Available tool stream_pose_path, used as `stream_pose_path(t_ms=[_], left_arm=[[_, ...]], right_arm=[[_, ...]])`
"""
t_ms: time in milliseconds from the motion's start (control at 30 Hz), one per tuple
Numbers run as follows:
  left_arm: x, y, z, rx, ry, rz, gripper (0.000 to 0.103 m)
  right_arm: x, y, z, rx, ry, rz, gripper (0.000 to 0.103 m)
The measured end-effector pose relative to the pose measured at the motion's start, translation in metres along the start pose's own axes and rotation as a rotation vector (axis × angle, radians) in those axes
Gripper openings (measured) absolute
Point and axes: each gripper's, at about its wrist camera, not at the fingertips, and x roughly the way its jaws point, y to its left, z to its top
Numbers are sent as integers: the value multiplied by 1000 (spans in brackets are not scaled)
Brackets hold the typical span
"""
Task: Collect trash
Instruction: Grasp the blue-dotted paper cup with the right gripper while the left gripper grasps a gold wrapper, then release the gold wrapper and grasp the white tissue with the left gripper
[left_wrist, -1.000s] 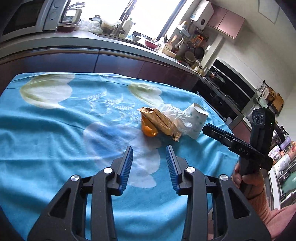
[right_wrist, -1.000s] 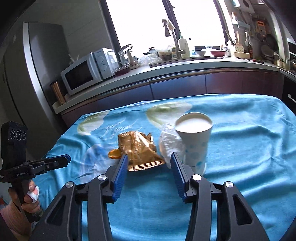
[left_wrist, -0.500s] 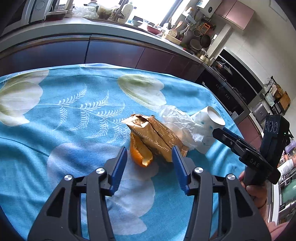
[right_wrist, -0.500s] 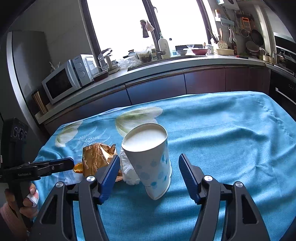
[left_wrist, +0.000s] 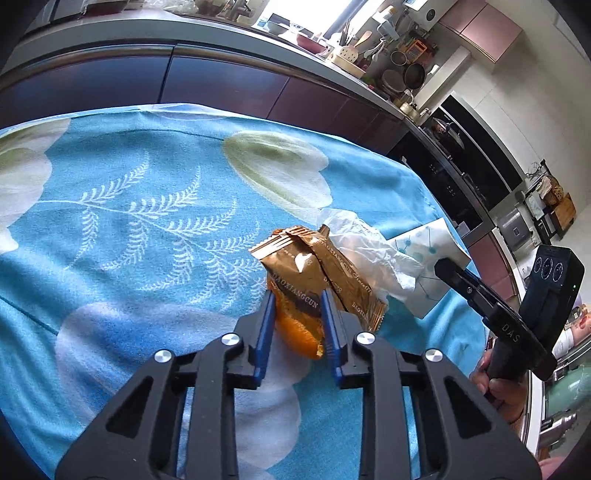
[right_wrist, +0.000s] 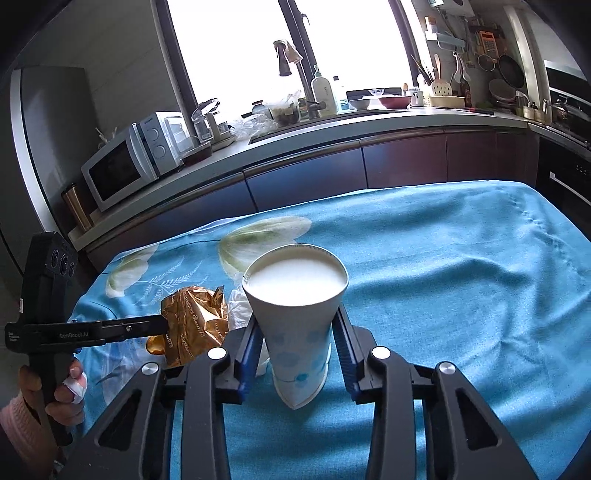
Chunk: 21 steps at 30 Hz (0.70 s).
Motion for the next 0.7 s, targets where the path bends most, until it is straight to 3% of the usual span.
stream_pose_path(t_ms=[133,400,633,700], left_arm=[[-1,-6,-1,13,-1,-21,3],[-10,-21,-11,57,-4,-56,3],[-26,-24,-24,86,-24,-36,31],[-29,-27,-26,101,-31,-29,31]], right_arm=[[-10,-5,-1,6,-15,-5,35],[-24,-1,-8,8,-12,43,35],[-34,18,-17,-27,-6,140,35],[-36,21,-19,-38,-6,157,35]])
